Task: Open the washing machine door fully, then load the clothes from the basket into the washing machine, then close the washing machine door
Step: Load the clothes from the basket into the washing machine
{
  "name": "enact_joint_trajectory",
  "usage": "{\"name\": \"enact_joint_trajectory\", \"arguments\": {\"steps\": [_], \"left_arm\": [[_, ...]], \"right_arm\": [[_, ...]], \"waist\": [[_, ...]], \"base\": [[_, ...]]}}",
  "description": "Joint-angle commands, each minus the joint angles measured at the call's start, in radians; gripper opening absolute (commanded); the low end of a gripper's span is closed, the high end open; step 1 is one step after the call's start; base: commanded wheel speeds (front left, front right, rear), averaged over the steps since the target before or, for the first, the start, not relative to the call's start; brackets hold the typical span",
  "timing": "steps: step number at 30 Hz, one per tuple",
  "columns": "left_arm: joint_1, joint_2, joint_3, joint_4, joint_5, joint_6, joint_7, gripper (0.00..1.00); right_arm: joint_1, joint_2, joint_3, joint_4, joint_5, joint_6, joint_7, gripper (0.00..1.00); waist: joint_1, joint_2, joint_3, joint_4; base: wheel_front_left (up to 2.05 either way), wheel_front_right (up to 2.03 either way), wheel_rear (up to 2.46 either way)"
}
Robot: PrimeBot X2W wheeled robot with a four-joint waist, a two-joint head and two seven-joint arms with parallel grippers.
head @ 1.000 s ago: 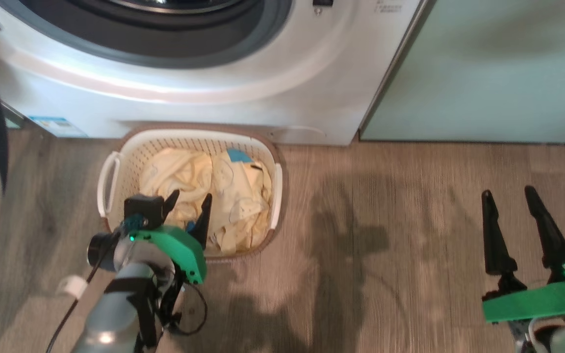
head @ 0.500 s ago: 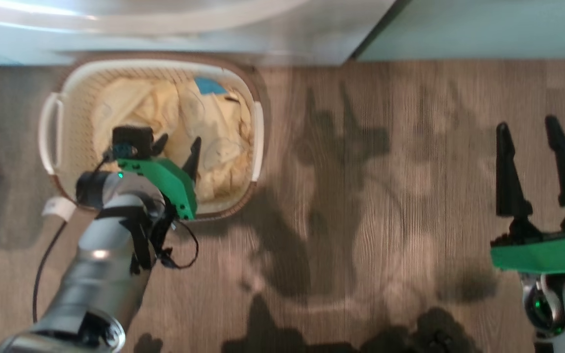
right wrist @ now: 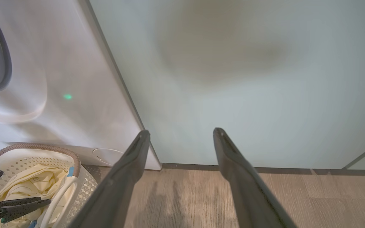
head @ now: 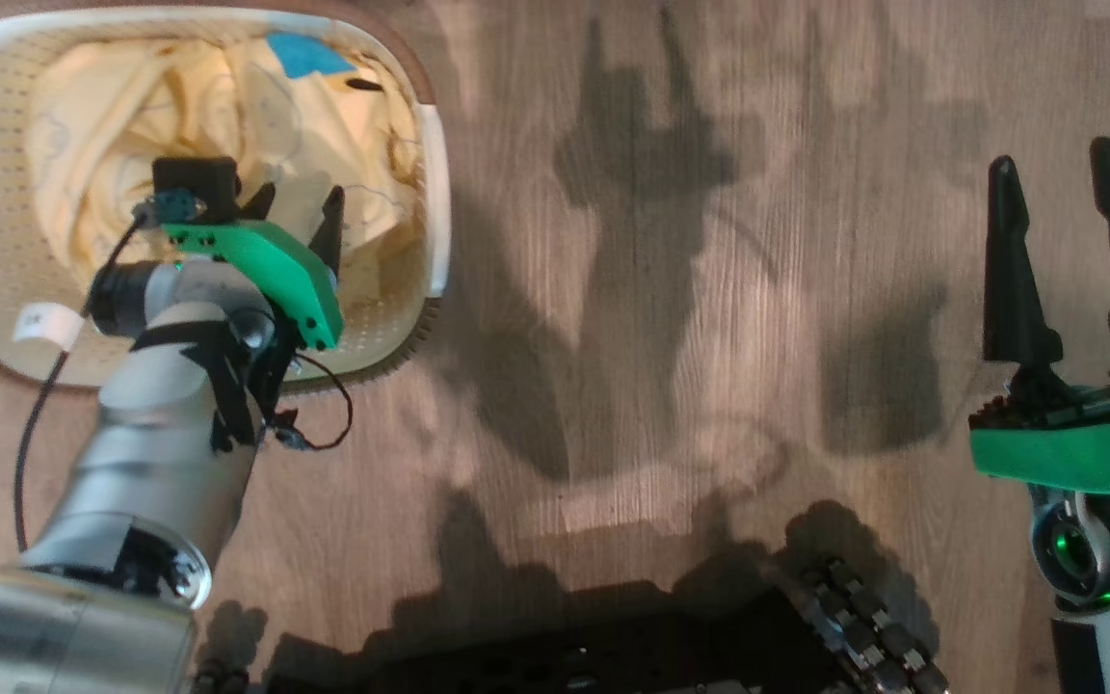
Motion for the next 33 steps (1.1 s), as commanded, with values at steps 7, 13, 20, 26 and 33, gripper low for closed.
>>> {"name": "enact_joint_trajectory", "arguments": {"steps": [7, 13, 20, 26, 33], "left_arm": [[-0.027, 0.064, -0.005, 0.026, -0.035, -0.001, 0.014, 1.00], [-0.040, 0.084, 0.004, 0.054, -0.064, 0.001, 0.054, 1.00], [-0.035, 0.089, 0.004, 0.071, -0.078, 0.021, 0.105, 0.00], [-0.030, 0.082, 0.000, 0.075, -0.084, 0.023, 0.103, 0.00], [-0.031, 0.068, -0.032, 0.074, -0.063, 0.030, 0.040, 0.00]], "right_arm": [[0.005, -0.006, 0.041, -0.044, 0.028, -0.003, -0.006, 1.00], [0.005, -0.006, 0.052, -0.048, 0.035, -0.003, -0.006, 1.00], [0.011, -0.006, 0.056, -0.048, 0.035, -0.003, -0.006, 1.00], [0.013, -0.006, 0.045, -0.046, 0.031, -0.003, -0.006, 1.00], [0.020, -0.006, 0.026, -0.045, 0.019, -0.003, -0.006, 1.00]], "waist": [[-0.0001, 0.0000, 0.073, -0.060], [-0.0001, 0.0000, 0.090, -0.080], [-0.0001, 0.0000, 0.091, -0.090], [-0.0001, 0.0000, 0.082, -0.076], [-0.0001, 0.0000, 0.047, -0.036]], "base": [[0.00, 0.00, 0.00], [0.00, 0.00, 0.00], [0.00, 0.00, 0.00], [0.00, 0.00, 0.00], [0.00, 0.00, 0.00]]}}
